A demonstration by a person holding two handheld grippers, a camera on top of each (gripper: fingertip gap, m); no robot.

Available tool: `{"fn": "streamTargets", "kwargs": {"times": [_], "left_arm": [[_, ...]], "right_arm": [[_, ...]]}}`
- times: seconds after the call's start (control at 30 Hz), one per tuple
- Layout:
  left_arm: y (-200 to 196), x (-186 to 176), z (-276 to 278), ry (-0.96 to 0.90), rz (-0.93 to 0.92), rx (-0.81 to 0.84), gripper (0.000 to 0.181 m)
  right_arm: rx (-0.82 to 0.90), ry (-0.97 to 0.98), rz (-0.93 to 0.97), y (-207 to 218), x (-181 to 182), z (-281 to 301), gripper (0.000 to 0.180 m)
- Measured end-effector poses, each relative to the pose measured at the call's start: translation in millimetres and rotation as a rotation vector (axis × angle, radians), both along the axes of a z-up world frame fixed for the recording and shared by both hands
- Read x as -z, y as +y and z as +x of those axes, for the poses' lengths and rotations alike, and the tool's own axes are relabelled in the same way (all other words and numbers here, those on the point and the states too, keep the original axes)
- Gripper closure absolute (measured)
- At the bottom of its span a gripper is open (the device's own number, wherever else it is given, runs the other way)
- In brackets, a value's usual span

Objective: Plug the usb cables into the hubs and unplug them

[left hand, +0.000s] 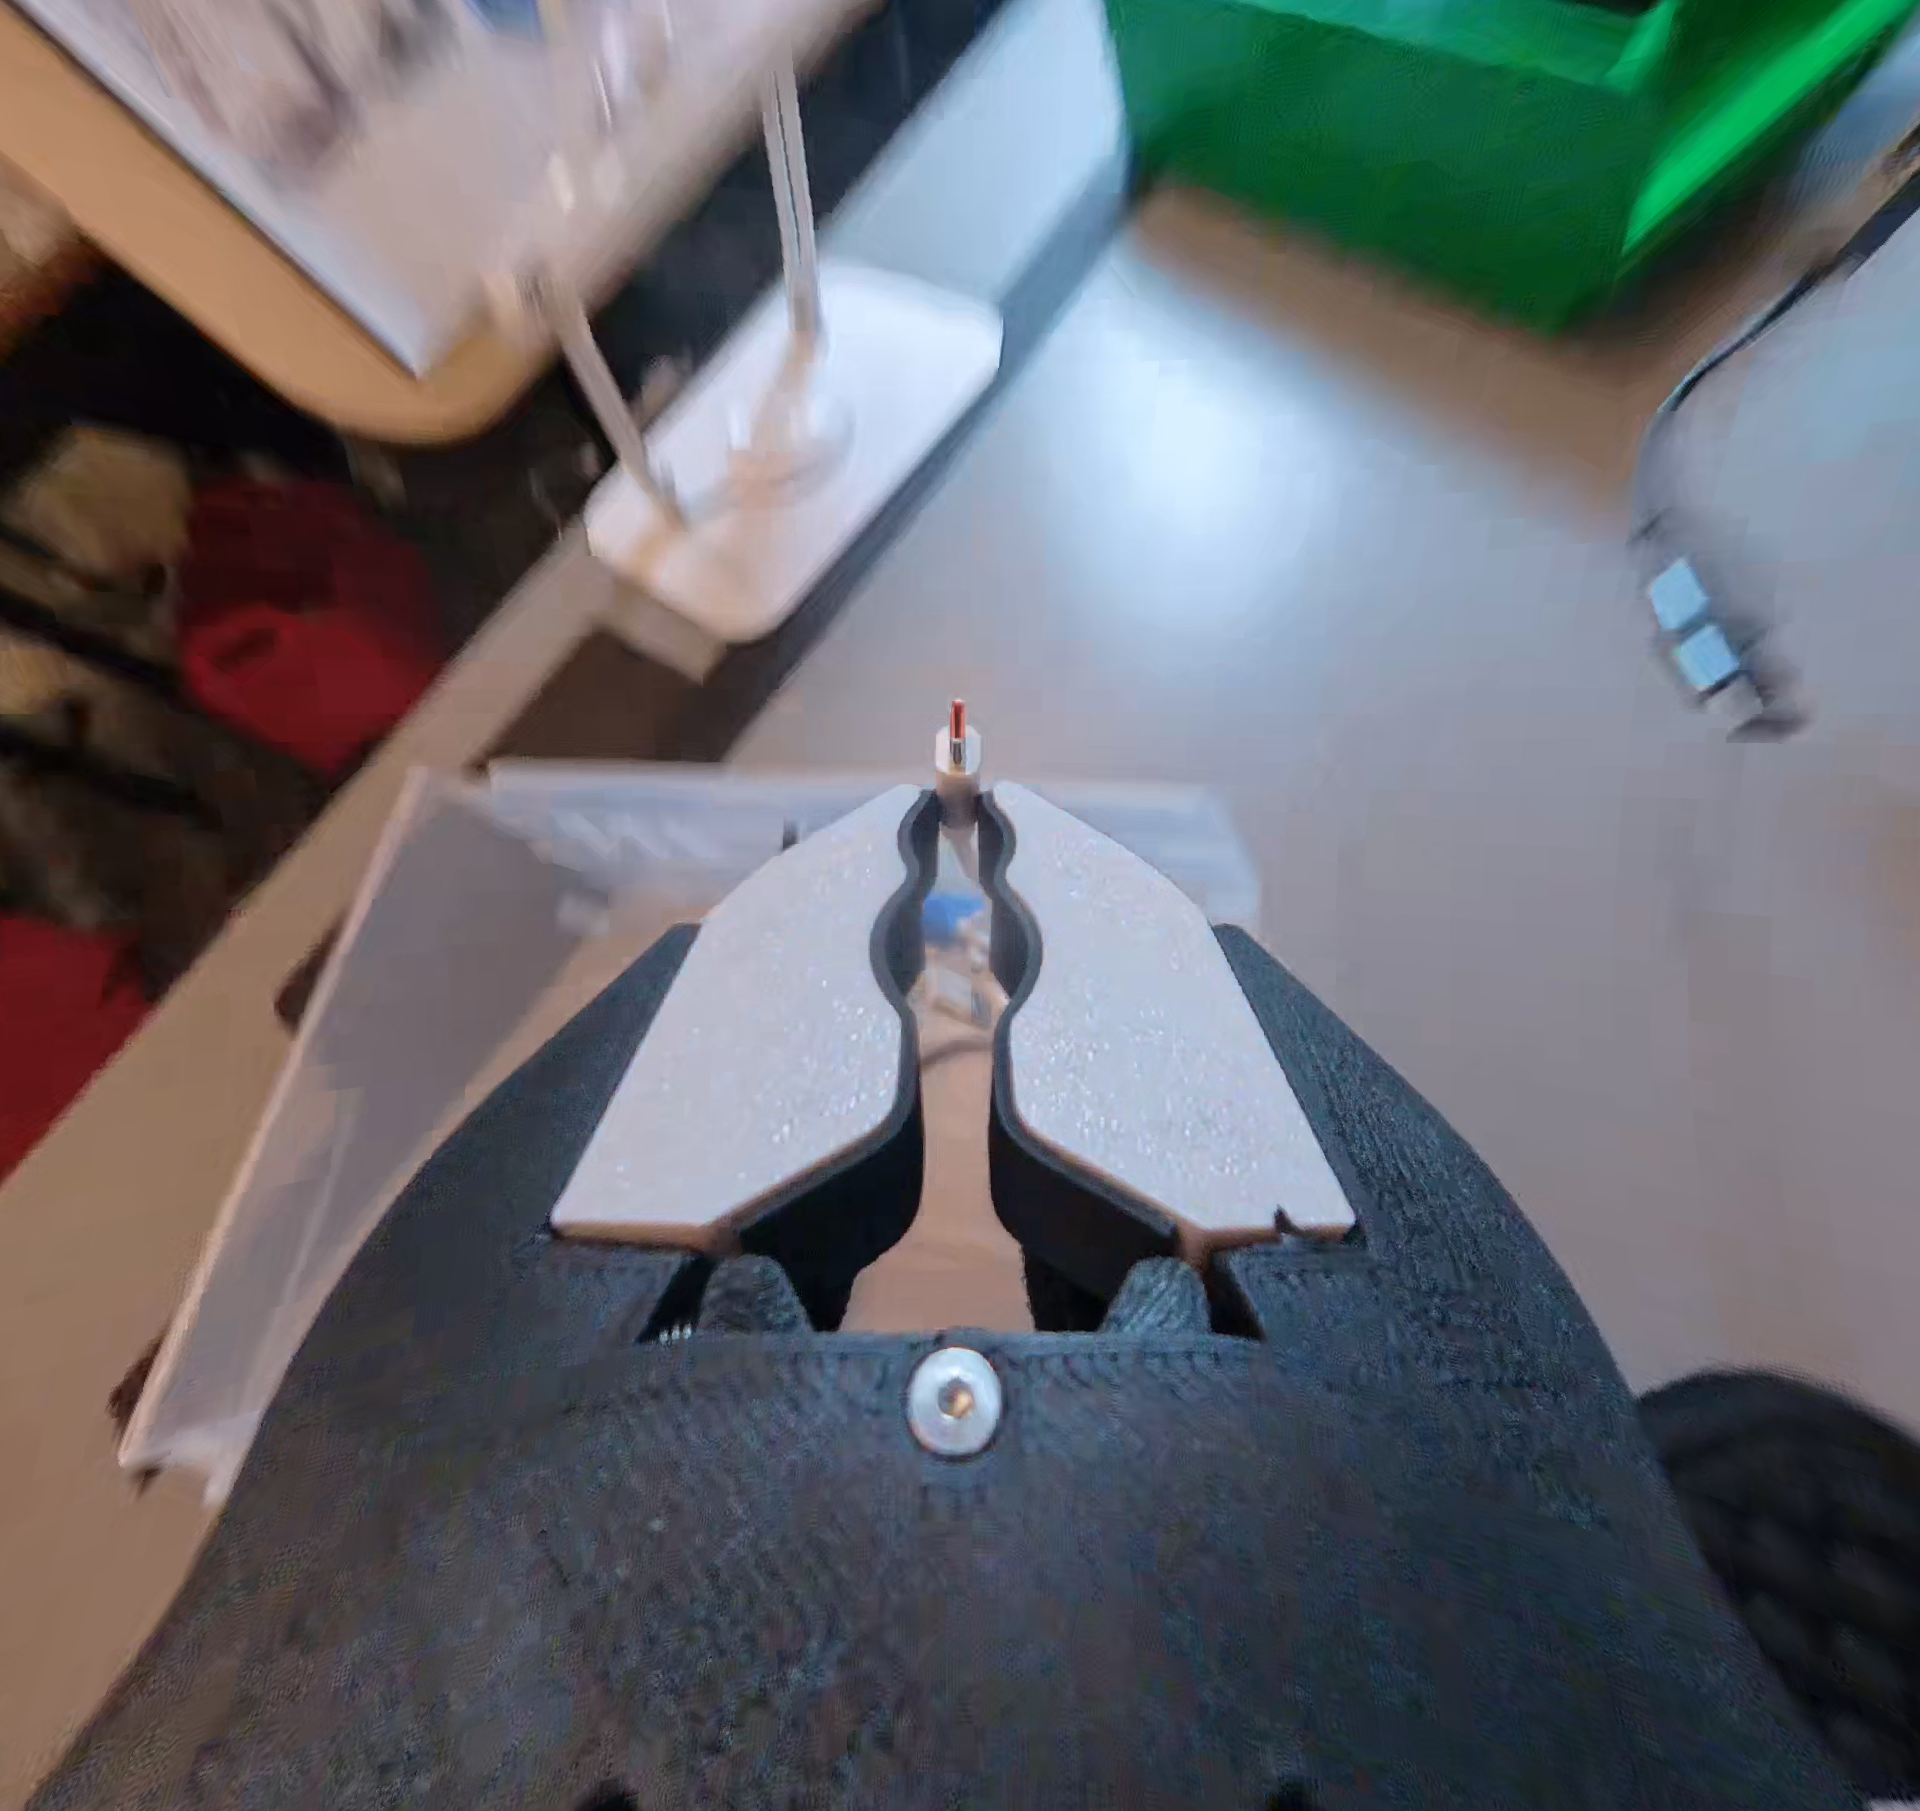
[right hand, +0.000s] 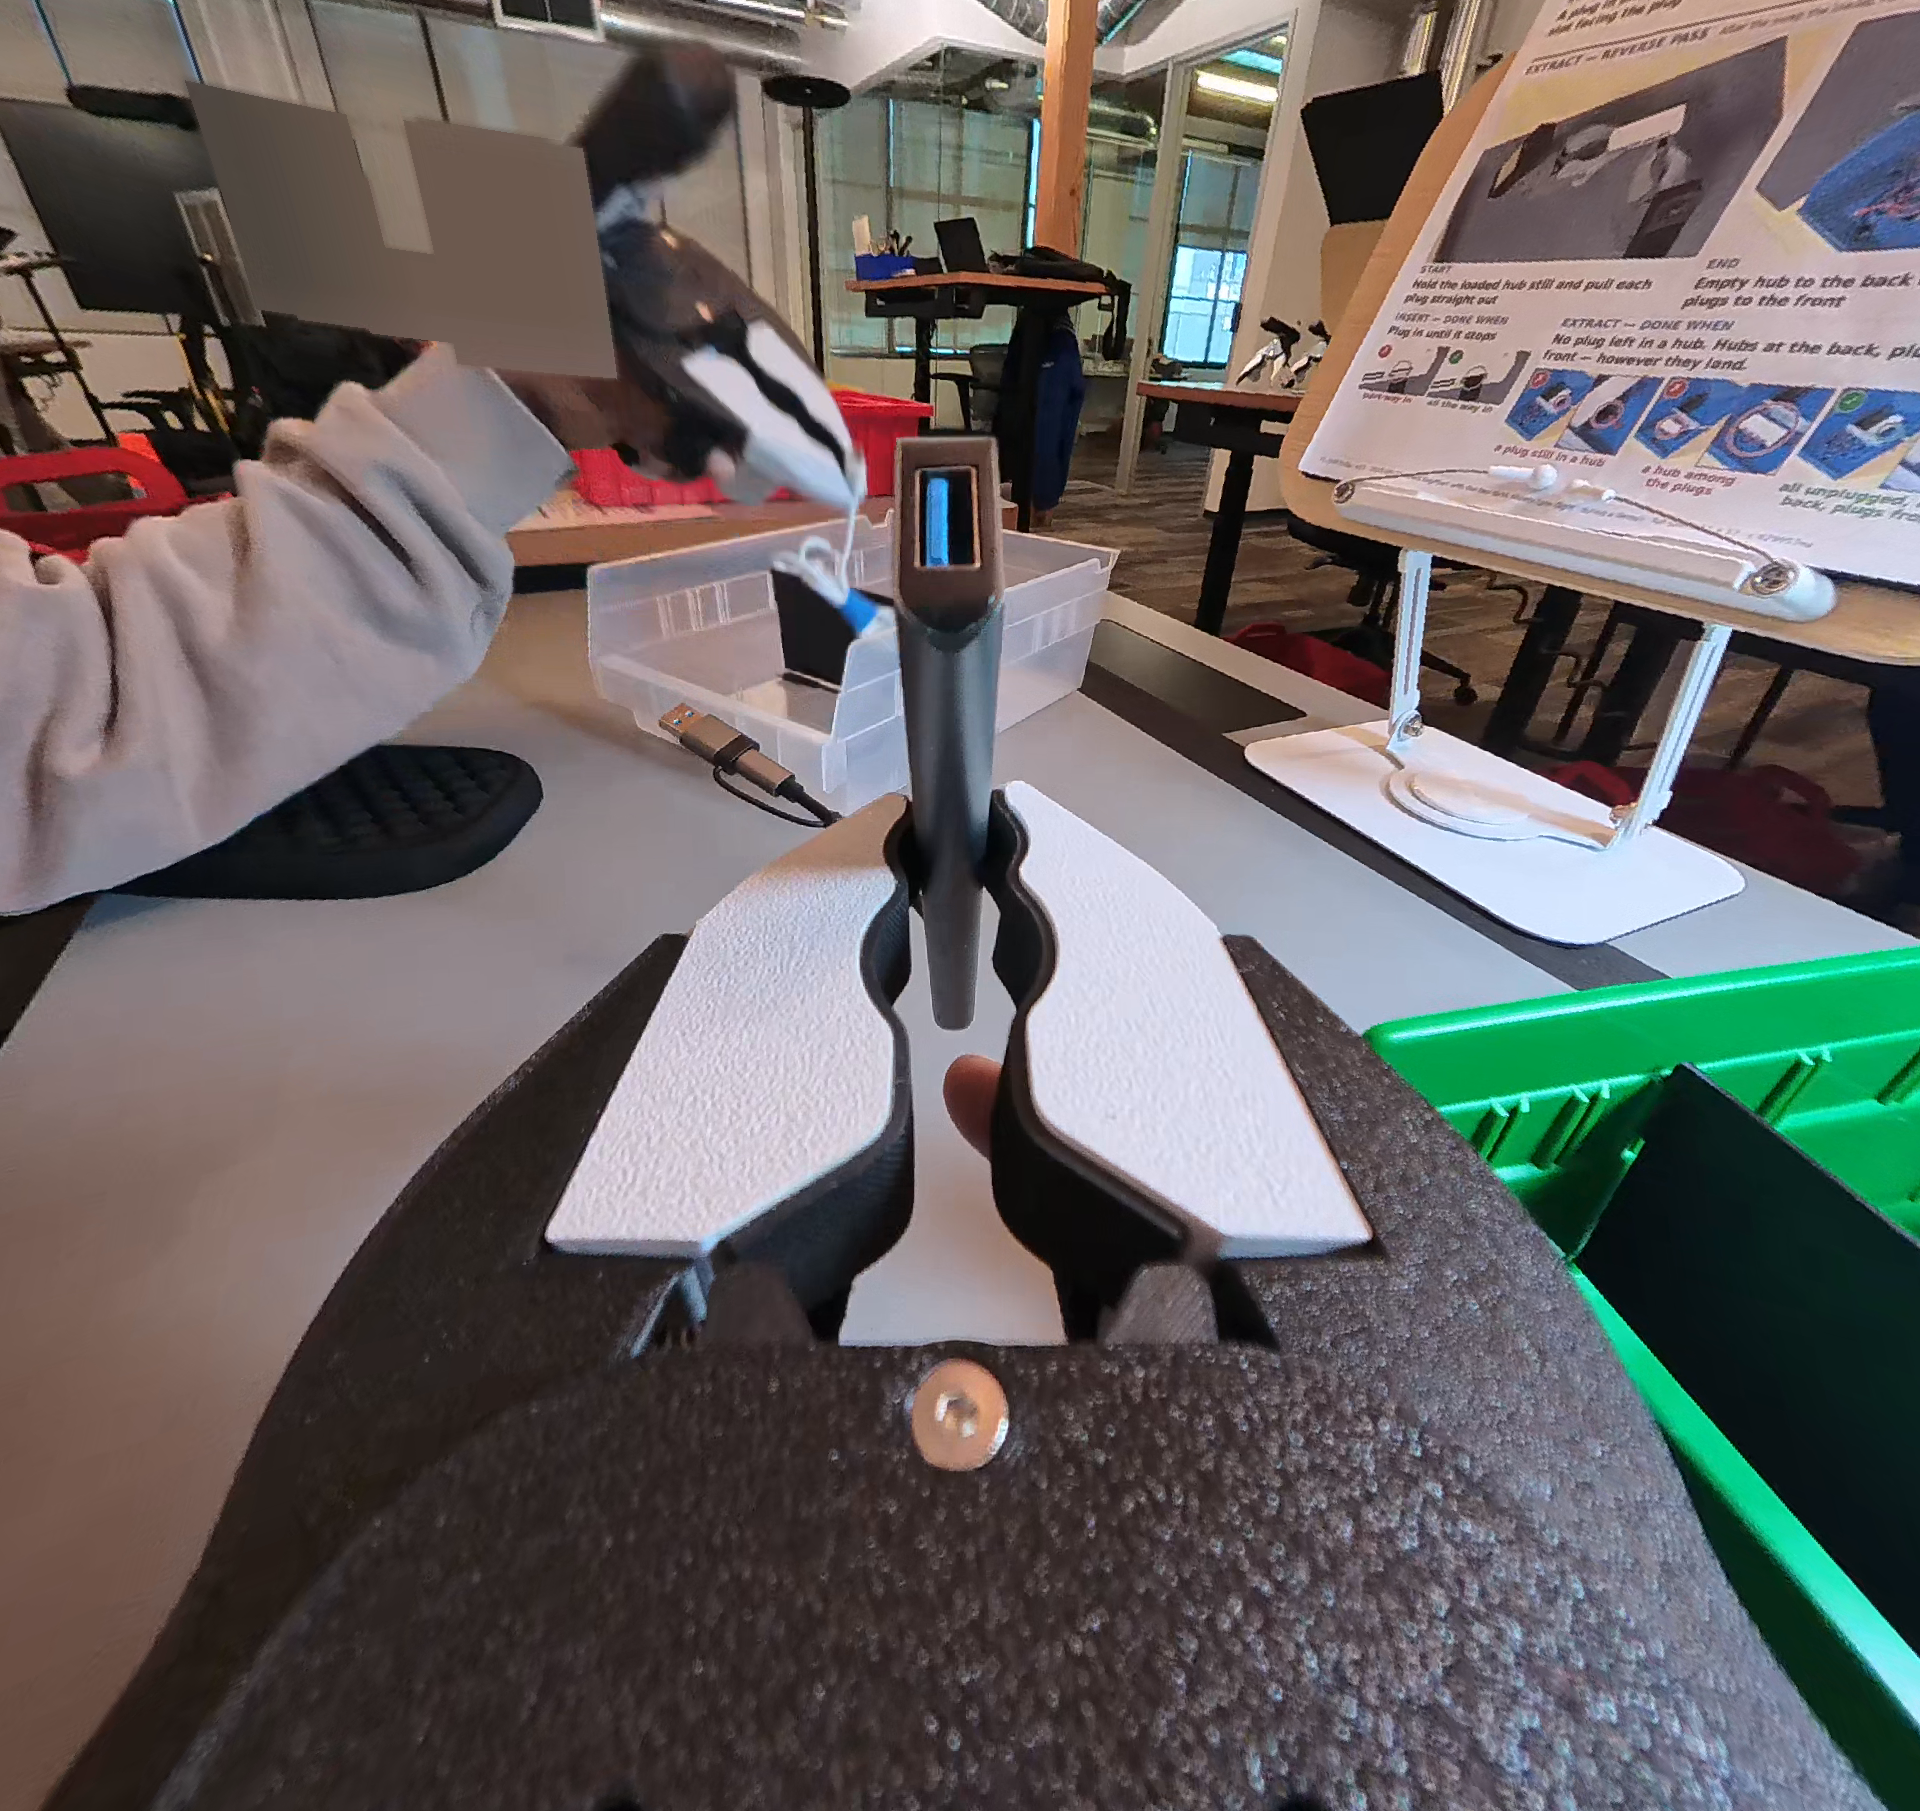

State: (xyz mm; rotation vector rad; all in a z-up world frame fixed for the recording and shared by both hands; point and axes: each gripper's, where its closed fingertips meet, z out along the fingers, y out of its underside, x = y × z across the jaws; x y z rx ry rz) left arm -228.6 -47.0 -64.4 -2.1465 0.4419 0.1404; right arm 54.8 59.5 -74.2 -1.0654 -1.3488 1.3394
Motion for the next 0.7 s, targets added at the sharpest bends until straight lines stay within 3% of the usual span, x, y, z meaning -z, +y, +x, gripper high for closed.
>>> {"fn": "streamTargets", "kwargs": {"times": [0.03, 0.13, 0.23, 0.33, 0.5, 0.7], "left_arm": [[0, -25, 13, -0.037, 0.097, 0.029, 0.173], [-3, -78, 55, -0.134, 0.302, 0.149, 0.173], [-8, -95, 99, -0.247, 0.354, 0.331, 0.173], [-6, -73, 135, -0.295, 0.272, 0.525, 0.173], [22, -21, 182, -0.372, 0.115, 0.665, 0.173], [29, 18, 191, -0.427, -0.022, 0.698, 0.17]], "right_arm": [[0.001, 0.003, -0.006, 1, -1, 0, 0.169], [0.004, 0.017, -0.034, 4, -4, 2, 0.169], [0.016, 0.034, -0.048, 9, -8, 5, 0.169], [0.046, 0.039, -0.035, 17, -10, 8, 0.169], [0.109, 0.045, -0.023, 33, -12, 15, 0.169], [0.161, 0.055, -0.025, 50, -13, 22, 0.169]]}}
